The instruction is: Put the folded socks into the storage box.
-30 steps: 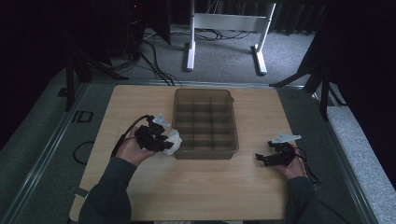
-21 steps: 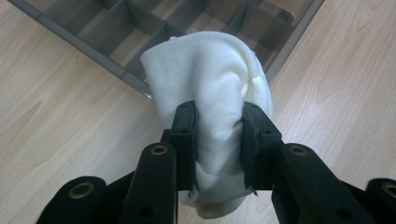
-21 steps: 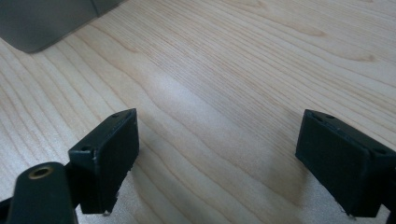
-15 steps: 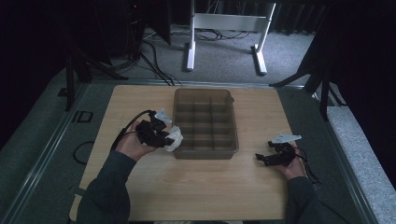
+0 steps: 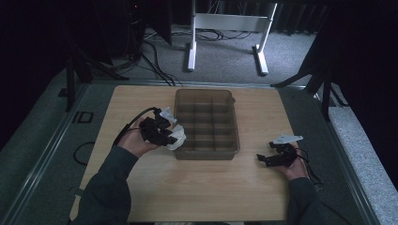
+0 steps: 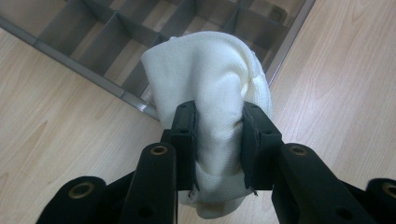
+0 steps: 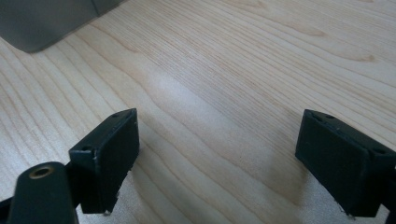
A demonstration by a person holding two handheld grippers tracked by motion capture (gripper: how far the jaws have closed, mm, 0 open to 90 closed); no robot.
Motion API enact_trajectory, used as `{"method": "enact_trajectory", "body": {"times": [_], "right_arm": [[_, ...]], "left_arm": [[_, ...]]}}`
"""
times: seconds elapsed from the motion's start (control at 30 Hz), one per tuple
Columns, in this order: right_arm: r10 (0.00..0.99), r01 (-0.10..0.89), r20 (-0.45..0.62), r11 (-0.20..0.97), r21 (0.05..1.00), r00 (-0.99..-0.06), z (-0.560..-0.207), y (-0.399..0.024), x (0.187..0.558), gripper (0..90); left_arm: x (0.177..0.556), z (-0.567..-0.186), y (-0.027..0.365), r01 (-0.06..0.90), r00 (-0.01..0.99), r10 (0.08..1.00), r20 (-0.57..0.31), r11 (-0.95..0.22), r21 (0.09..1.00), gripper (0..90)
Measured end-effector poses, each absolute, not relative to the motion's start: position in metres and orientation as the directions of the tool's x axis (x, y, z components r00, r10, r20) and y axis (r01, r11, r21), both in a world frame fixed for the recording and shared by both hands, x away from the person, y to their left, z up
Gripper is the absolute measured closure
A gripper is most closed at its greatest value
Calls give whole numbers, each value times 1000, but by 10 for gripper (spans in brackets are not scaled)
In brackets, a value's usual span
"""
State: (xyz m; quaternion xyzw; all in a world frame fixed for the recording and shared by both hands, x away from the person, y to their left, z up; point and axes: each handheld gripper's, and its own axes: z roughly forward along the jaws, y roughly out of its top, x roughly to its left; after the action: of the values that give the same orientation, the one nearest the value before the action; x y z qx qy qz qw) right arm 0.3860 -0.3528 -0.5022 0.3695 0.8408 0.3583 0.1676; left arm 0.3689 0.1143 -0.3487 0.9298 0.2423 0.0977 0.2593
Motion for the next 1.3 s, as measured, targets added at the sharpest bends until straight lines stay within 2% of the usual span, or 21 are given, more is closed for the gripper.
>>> {"method": "enact_trajectory", "body": {"times": [0.8,1.3], "right_arm": [[741,501,-18,471,726,-671,-502,-353,386,133],[741,500,-18,471,727,-672,-502,-353,385,134]], "left_arm": [[378,-347,98,349,898,435,67,-796,494,698],[384,-348,84,316,918,388,80,-840,441,698]]}}
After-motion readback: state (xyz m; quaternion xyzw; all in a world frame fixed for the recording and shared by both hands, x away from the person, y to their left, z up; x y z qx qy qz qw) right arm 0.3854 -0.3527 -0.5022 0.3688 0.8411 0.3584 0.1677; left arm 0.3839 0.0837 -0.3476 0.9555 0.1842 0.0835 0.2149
